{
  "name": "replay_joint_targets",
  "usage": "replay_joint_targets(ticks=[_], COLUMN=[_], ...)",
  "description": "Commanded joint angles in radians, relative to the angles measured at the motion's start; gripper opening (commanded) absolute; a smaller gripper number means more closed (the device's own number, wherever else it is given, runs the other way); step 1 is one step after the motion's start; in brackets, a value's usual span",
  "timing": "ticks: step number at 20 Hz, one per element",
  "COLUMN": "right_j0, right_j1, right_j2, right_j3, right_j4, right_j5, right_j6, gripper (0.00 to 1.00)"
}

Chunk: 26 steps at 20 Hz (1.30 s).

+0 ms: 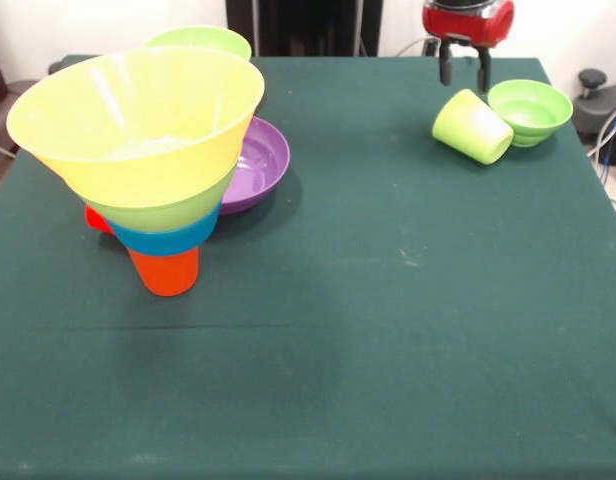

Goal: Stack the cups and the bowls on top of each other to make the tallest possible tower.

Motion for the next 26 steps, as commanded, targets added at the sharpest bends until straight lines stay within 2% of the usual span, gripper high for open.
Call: replay_joint_targets(ticks=[1, 8, 10, 15, 18, 26], right_j0=[-0.028, -0.039, 0.0, -0.018, 0.014, -0.022], right_j1=[0.058, 0.122, 0.114, 0.129, 0.112, 0.15], right_j2=[0.062, 0.061, 0.026, 0.057, 0.028, 0.051], right_j3=[-0.004, -0.034, -0.042, -0.049, -0.047, -0.061], right_j4=[-0.045, -0.077, -0.077, -0.088, -0.062, -0.089], right_j5=[-0.026, -0.063, -0.08, -0.093, -0.088, -0.113], right_j6=[0.133, 0.125, 0.123, 0.143, 0.163, 0.159], gripper=[1.0, 1.0, 1.0, 1.0, 1.0, 1.0])
